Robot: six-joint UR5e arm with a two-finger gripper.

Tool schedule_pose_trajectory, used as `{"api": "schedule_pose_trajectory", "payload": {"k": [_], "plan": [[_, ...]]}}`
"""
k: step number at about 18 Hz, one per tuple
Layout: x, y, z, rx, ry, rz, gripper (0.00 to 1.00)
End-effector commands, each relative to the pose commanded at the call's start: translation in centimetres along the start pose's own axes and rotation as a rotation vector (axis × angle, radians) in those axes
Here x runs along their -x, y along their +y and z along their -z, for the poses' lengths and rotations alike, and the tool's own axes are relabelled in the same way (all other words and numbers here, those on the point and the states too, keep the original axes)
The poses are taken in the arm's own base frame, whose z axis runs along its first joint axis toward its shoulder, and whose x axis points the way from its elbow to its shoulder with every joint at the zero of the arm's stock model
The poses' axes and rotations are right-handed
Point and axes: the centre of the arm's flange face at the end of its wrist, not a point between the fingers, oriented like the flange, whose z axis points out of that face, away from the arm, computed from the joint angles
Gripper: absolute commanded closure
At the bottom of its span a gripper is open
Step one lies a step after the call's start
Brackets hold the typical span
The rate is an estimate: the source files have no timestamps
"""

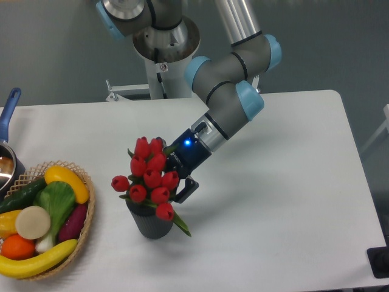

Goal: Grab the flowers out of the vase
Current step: 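Close the gripper on the tulip stems just above the vase rim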

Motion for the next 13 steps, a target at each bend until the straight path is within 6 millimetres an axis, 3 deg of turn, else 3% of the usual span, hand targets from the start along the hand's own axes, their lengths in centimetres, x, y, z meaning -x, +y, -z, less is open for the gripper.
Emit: {"api": "schedule_pose_trajectory", "payload": {"k": [9,13], "plan": [[0.01,0.18,0.01,0.0,0.0,0.006,0.6],[-0.04,0.22,0.0,0.0,0.0,0.006,0.66]]}}
